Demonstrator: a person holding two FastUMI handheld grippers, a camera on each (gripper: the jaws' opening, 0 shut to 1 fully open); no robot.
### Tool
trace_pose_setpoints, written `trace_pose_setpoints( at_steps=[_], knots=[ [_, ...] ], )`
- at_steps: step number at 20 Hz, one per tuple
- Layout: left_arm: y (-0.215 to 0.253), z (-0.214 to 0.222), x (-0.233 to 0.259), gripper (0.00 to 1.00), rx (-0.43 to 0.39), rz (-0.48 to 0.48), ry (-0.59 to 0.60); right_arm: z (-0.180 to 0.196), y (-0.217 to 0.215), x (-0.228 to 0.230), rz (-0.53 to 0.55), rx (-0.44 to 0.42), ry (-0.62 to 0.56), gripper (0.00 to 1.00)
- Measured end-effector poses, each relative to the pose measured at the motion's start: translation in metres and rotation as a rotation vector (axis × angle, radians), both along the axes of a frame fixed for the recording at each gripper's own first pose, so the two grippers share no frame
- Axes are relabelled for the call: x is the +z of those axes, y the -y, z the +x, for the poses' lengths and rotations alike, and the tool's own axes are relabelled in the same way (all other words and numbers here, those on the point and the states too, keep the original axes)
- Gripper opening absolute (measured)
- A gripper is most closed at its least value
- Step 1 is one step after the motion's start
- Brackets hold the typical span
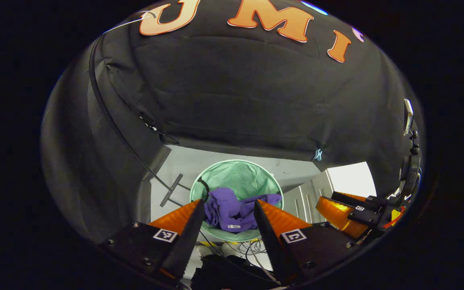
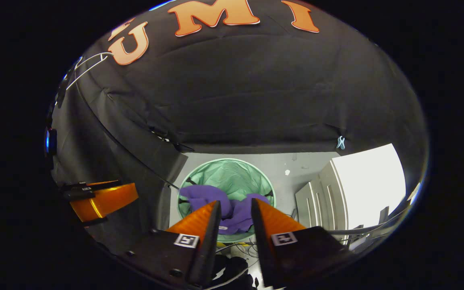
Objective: Grasp the clothes on the hanger with both hands and then place them into the laundry hamper below.
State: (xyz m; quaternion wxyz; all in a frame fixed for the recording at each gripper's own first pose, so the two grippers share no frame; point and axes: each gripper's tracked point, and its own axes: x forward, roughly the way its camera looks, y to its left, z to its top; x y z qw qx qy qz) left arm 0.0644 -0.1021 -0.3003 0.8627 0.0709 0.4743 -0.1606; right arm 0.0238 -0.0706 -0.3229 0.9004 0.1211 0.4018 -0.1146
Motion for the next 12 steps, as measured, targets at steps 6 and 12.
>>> trace_pose_setpoints(
  at_steps=[6,12],
  knots=[
    [-0.017,-0.008,0.009,0.97,0.062,0.016,0.004,-0.009,-0.002,0.004,-0.034,0.006,0.009,0.77],
    [-0.033,-0.008,0.028,0.97,0.097,-0.015,0.025,-0.009,0.001,0.022,-0.064,-0.008,0.046,0.99]
  ],
)
